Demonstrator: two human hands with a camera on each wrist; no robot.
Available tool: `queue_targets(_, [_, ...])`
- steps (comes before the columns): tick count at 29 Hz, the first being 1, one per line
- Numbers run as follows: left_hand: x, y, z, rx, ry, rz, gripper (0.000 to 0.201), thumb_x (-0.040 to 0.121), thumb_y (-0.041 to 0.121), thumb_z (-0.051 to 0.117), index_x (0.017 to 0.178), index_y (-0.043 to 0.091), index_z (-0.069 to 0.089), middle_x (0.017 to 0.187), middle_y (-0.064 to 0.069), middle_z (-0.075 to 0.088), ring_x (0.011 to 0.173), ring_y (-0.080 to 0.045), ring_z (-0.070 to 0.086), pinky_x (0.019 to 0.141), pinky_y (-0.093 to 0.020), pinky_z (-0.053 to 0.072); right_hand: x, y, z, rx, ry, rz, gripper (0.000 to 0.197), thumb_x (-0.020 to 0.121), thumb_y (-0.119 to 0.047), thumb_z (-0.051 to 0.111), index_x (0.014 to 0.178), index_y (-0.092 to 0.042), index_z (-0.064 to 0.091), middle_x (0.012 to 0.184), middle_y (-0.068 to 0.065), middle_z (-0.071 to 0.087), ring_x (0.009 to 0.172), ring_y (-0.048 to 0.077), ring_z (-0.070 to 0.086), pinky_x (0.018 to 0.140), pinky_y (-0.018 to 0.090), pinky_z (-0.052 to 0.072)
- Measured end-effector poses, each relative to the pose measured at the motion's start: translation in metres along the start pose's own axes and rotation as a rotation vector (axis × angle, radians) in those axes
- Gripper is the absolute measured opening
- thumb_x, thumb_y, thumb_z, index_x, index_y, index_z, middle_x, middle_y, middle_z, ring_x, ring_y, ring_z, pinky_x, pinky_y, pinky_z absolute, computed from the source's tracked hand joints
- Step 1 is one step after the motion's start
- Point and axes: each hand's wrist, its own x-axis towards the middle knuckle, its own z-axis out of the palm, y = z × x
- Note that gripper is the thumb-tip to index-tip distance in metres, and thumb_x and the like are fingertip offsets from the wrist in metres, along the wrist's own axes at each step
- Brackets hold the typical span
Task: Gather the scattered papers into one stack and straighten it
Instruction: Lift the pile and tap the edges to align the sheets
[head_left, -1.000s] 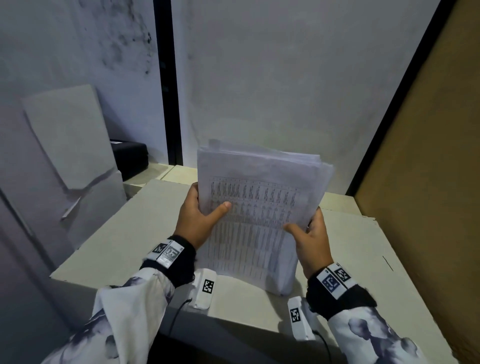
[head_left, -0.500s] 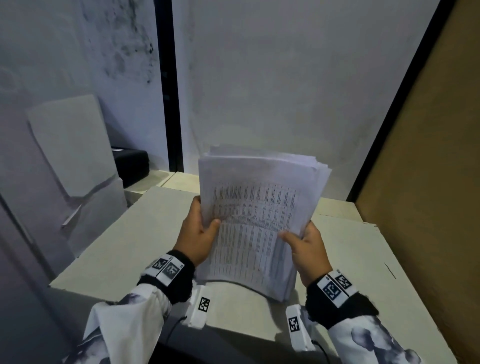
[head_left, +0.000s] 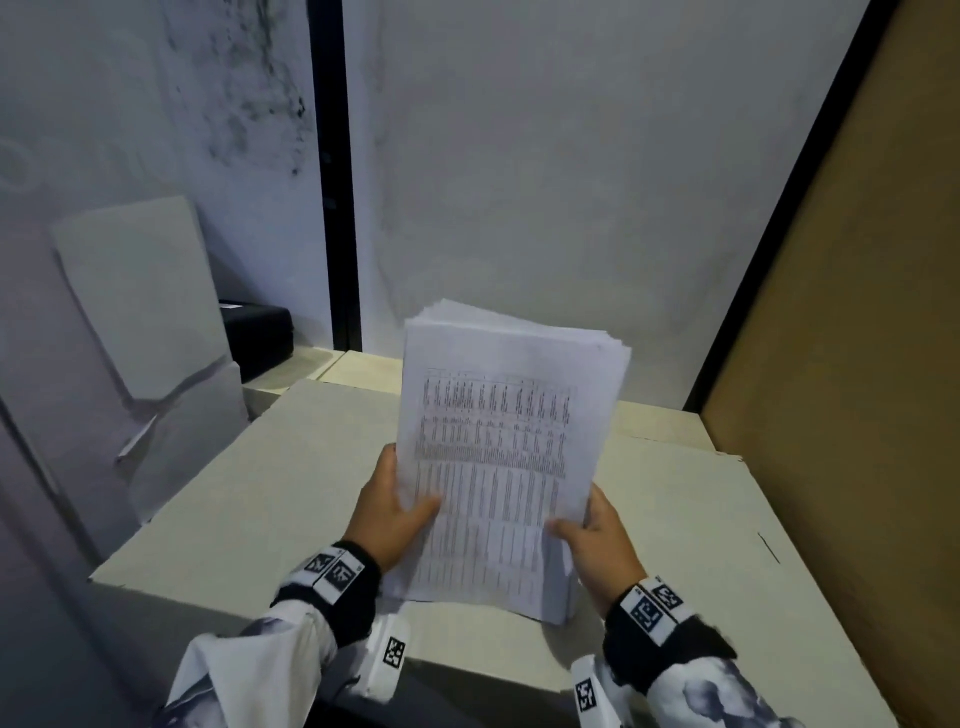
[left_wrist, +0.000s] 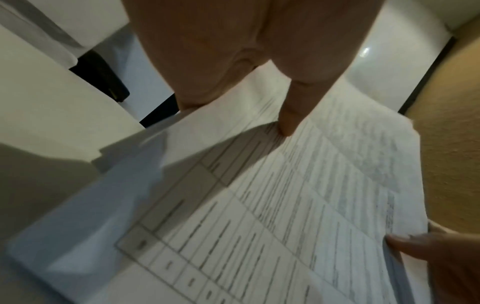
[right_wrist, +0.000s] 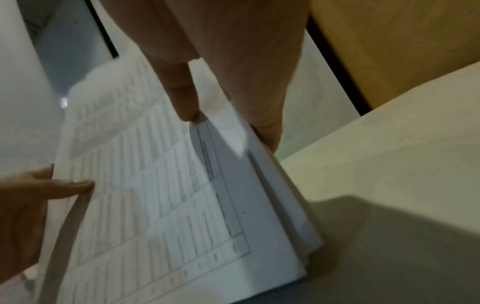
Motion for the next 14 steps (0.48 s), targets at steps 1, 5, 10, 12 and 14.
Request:
queue_targets(1, [0.001,0.001,0.000,0.012,-0.004,0.022,0.042,0.089,0.011,0.068,0.122,0.025,0.046,0.114,0.010,0.065,0.103,-0.005,0.066,0.091,-0.042,0.058,-0.001,-0.001,0.002,-0.006,0.005,-0.011,0.055,0.089,0.008,0.057,0.134,-0.024,0.058,0.126,-0.002,0.072,0.117,0.019,0.067,0.103,0.055,0.052])
queue_targets(5, [0.009,0.015,-0.001,0.038,0.068,0.117,0.038,0.092,0.016,0.066,0.121,0.024,0.043,0.115,0.009,0.064,0.105,-0.005,0.065,0.089,-0.037,0.059,-0.002,-0.016,0.008,0.017,0.036,-0.081,0.046,0.097,-0.003,0.056,0.137,-0.025,0.053,0.126,-0.002,0.069,0.119,0.022,0.065,0.101,0.053,0.054])
queue_targets(10, [0.013,0.031,-0.011,-0.020,0.113,0.237,0.043,0.094,0.011,0.063,0.124,0.025,0.037,0.113,0.020,0.058,0.098,0.018,0.060,0.078,-0.008,0.053,-0.002,-0.033,0.002,0.096,0.030,-0.171,0.047,0.099,-0.003,0.054,0.140,-0.025,0.049,0.128,0.001,0.065,0.119,0.021,0.062,0.099,0.048,0.054])
queue_targets(12, [0.012,0.026,-0.011,0.027,0.087,0.254,0.040,0.096,0.011,0.060,0.125,0.022,0.034,0.113,0.021,0.055,0.097,0.021,0.058,0.078,-0.004,0.051,-0.002,-0.029,0.000,0.095,0.015,-0.179,0.046,0.099,-0.003,0.054,0.140,-0.024,0.049,0.126,0.001,0.065,0.118,0.019,0.062,0.097,0.045,0.055])
queue_targets(14, [0.011,0.014,-0.009,0.072,0.022,0.218,0.045,0.095,0.013,0.060,0.127,0.025,0.031,0.115,0.021,0.055,0.100,0.016,0.059,0.085,-0.010,0.052,-0.001,-0.016,-0.002,0.091,0.006,-0.124,0.045,0.098,-0.002,0.055,0.137,-0.024,0.050,0.125,0.000,0.066,0.118,0.020,0.062,0.099,0.046,0.054])
